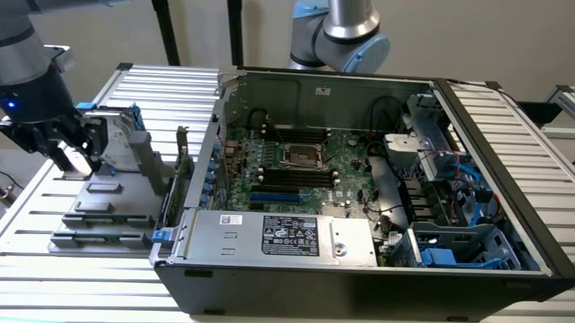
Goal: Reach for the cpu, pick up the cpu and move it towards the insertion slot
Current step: 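Pick up the cpu and move it towards the insertion slot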
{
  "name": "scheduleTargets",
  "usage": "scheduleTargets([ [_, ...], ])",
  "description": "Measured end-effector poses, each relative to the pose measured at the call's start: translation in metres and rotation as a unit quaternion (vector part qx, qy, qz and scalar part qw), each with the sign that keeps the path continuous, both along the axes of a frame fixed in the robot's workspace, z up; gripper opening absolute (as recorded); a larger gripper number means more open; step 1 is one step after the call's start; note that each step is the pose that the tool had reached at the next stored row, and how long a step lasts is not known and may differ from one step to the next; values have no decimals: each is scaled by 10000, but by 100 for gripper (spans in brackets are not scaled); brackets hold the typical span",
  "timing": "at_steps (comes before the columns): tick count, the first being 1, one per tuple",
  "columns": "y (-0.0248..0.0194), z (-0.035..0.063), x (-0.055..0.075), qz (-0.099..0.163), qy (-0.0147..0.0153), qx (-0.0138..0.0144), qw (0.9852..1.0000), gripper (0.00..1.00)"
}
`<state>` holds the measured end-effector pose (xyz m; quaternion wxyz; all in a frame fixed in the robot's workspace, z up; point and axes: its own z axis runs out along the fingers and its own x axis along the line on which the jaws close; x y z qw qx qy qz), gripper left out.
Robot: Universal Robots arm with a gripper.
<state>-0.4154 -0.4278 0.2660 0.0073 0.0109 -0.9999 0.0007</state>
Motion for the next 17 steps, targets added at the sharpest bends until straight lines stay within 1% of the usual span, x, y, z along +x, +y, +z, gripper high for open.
scheduleTargets([
  [4,0,181,79,0,34,0,10000,54],
  [8,0,364,189,0,74,1,10000,54],
  [12,-2,539,343,0,125,0,9999,54],
  [17,-3,731,573,0,184,1,9998,54],
])
